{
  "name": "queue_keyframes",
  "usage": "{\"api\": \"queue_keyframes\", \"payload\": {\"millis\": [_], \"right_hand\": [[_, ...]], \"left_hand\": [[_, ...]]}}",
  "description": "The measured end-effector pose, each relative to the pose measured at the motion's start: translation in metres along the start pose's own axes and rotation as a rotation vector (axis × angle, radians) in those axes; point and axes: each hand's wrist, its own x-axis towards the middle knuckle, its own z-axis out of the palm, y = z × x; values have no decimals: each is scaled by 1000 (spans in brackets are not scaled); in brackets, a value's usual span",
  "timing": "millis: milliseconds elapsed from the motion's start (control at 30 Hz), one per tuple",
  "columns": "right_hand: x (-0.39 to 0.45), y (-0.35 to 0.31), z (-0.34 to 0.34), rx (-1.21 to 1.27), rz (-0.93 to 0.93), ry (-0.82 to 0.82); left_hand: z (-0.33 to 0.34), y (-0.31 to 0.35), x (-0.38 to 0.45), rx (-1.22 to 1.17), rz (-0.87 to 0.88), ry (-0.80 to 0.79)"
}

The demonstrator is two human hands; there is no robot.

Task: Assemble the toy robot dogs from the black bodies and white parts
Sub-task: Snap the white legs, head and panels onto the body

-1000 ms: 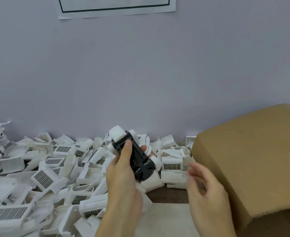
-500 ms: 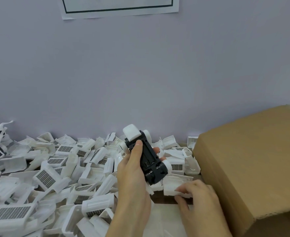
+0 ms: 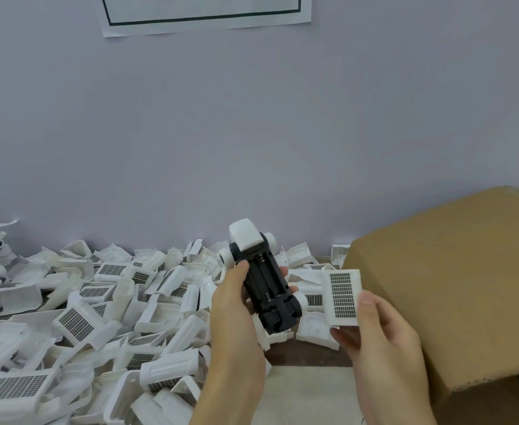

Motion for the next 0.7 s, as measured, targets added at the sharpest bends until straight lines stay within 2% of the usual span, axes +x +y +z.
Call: {"api": "queue_keyframes", "payload": {"millis": [67,167,333,700], "right_hand": [[2,-2,0,130,44,-22],[0,-2,1,196,-2,-86],[-3,-1,1,56,-138,-91],[-12,5,1,-475,-489,-82]], "left_hand": [[2,-3,0,94,-6,6],[6,-8,-4,266,43,-52],[12,-11,-13,382,40,-181],[18,-10,-20,453,1,-168]]}}
